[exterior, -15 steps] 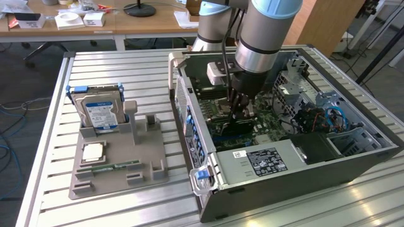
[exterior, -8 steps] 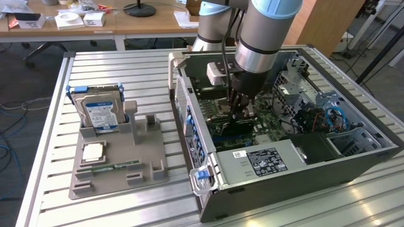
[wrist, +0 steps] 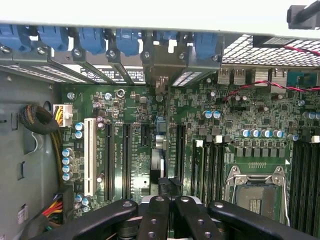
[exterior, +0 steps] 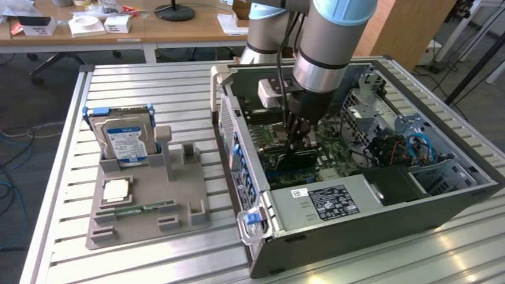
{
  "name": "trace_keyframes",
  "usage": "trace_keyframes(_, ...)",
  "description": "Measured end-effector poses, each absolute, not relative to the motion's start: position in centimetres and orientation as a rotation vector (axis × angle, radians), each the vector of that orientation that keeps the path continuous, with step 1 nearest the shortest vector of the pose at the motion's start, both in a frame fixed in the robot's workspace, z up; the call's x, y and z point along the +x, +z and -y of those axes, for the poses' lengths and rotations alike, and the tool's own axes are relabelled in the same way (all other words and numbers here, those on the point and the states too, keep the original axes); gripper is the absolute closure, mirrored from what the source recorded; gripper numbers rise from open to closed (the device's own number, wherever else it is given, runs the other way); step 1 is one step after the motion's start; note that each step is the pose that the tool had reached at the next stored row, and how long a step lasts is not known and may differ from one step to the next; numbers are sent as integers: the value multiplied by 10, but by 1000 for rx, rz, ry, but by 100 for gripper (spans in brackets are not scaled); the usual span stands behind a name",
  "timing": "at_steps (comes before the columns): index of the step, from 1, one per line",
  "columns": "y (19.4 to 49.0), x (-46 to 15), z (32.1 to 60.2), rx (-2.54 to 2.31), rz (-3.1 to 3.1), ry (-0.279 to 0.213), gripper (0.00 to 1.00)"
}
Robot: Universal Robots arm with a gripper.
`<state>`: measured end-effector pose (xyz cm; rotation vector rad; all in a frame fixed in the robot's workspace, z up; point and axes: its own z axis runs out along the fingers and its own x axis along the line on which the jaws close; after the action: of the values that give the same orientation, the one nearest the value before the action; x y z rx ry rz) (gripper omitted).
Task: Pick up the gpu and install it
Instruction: 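Press down on the gpu until it lock into place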
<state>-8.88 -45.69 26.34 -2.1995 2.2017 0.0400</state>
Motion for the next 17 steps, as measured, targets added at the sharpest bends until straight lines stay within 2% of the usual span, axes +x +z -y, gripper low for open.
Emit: trace_keyframes(17, 261, -90, 457, -2199, -2201, 39, 90)
